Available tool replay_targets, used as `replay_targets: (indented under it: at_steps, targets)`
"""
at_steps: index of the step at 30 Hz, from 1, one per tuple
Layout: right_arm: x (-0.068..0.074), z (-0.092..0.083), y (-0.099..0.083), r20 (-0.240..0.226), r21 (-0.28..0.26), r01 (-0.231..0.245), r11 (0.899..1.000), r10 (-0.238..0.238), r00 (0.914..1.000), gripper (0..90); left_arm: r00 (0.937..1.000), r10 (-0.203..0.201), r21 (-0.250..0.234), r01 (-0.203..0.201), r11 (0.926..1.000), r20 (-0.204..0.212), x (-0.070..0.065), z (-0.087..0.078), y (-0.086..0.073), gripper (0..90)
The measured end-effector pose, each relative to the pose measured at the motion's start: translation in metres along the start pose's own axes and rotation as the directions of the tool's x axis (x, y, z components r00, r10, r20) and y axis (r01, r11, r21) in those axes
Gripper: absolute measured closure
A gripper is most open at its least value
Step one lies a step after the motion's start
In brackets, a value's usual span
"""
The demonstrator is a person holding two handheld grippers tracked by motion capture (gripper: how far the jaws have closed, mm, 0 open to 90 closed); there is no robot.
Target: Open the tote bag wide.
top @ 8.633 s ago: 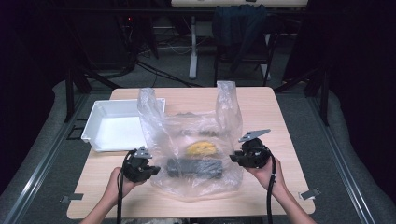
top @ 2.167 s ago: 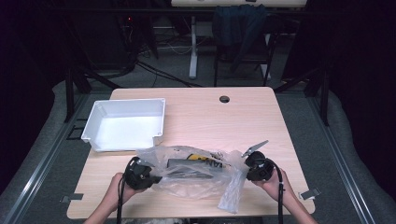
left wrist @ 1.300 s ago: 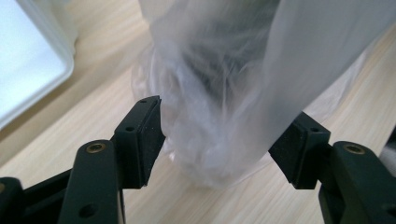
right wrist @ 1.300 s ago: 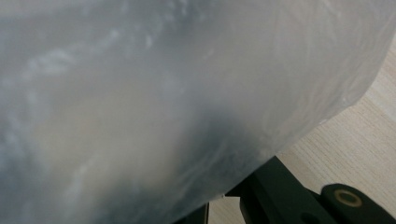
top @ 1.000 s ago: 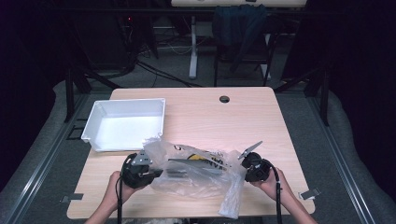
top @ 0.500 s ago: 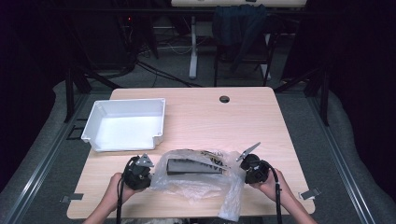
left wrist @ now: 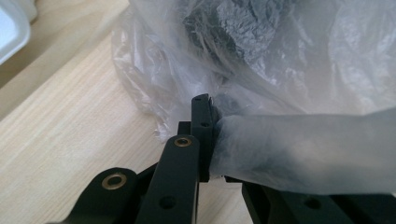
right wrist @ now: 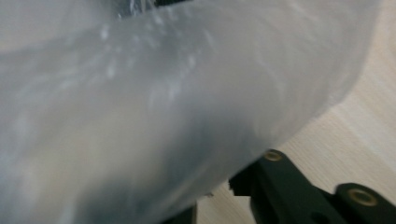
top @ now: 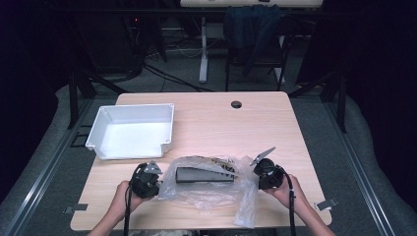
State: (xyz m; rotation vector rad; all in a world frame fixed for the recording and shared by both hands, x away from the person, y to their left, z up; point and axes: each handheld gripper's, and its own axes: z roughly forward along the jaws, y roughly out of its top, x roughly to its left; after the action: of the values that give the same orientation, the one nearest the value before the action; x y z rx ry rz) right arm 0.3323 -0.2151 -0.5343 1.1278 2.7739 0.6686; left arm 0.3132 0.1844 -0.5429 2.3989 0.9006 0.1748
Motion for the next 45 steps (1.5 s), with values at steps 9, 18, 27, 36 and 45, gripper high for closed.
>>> replay_targets:
  at_steps: [9, 18, 27, 36, 45]
  targets:
    - [-0.002, -0.028, -0.007, 0.02, -0.062, 0.006, 0.998, -0.005, 0.9998, 48.1, 0.9998, 0.013, -0.009, -0.013, 0.9999, -0.015, 0.0, -0.002, 0.001, 82.1]
    - [-0.018, -0.071, -0.012, 0.028, -0.26, -0.075, 0.963, 0.085, 0.996, 35.6, 0.9997, 0.012, -0.014, -0.012, 0.9998, -0.019, 0.0, -0.002, 0.002, 78.9]
    - [0.005, -0.087, 0.009, -0.055, -0.342, -0.036, 0.939, 0.018, 0.9983, 24.0, 0.9997, 0.017, -0.001, -0.017, 0.9999, -0.015, 0.0, 0.0, 0.003, 76.1]
    - [0.027, -0.029, 0.02, -0.052, -0.141, 0.059, 0.988, -0.067, 0.9964, 42.4, 0.9997, 0.023, 0.006, -0.023, 0.9997, -0.013, 0.002, -0.004, 0.003, 65.9]
    - [0.026, -0.015, 0.021, -0.004, -0.128, 0.044, 0.991, -0.044, 0.999, 86.3, 0.9989, 0.036, -0.015, -0.036, 0.9992, -0.029, -0.006, -0.016, 0.004, 40.2]
